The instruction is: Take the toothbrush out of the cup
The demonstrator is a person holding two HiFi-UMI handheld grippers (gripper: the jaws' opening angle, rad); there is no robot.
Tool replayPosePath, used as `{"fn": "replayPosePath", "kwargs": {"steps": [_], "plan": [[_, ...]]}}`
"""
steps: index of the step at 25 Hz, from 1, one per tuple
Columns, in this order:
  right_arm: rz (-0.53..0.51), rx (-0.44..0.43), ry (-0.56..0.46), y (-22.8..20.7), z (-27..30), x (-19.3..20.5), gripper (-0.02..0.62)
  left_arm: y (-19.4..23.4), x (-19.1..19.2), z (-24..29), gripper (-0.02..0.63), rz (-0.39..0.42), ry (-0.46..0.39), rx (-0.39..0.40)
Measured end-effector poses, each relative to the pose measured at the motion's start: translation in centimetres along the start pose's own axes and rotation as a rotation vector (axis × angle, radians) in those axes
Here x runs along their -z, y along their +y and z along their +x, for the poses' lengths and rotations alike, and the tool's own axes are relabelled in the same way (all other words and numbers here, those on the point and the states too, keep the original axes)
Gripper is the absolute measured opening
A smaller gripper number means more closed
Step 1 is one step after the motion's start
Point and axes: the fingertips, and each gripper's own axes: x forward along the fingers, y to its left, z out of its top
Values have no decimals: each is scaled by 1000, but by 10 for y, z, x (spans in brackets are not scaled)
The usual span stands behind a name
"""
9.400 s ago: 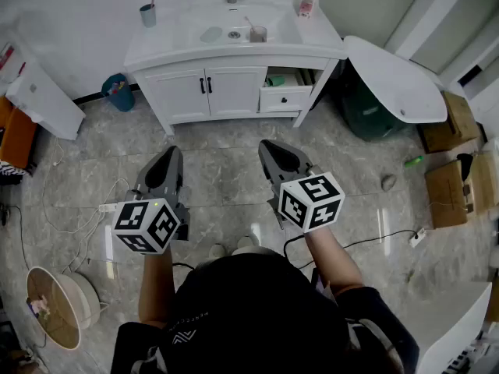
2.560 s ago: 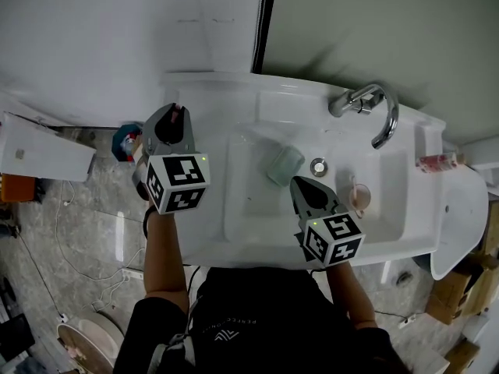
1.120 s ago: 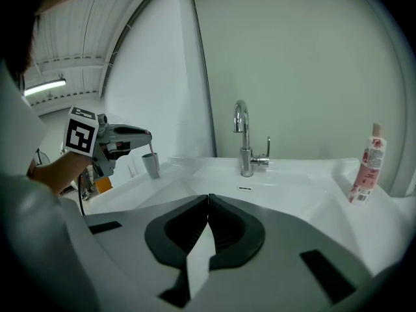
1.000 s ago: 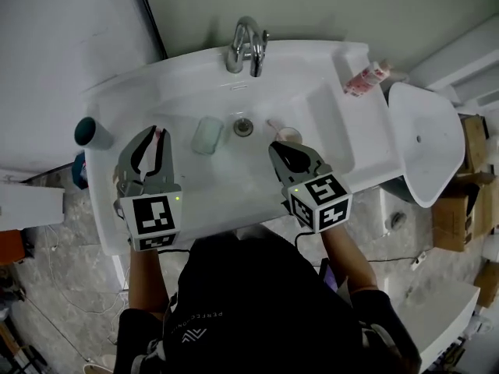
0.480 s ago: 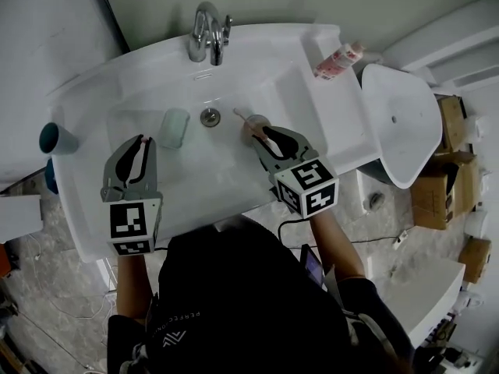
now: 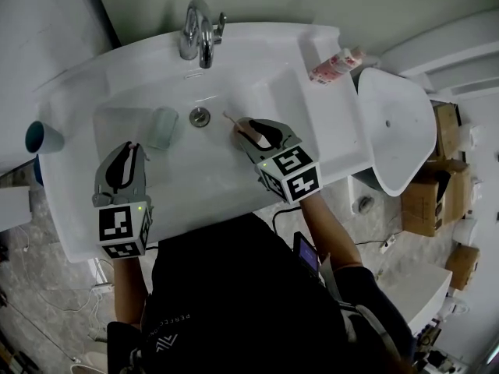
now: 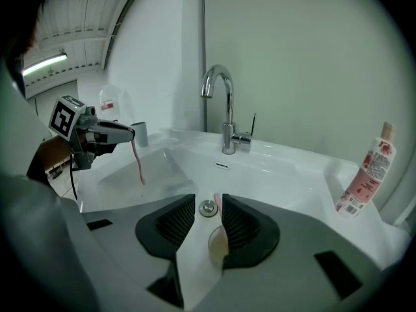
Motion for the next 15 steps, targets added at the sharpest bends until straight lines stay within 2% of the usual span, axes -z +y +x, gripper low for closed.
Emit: {"fn": "replayPosePath", "kwargs": {"steps": [15], "plan": [[-73, -152, 179, -17, 63, 47, 120, 6, 24, 4, 64, -68, 83, -141]]}}
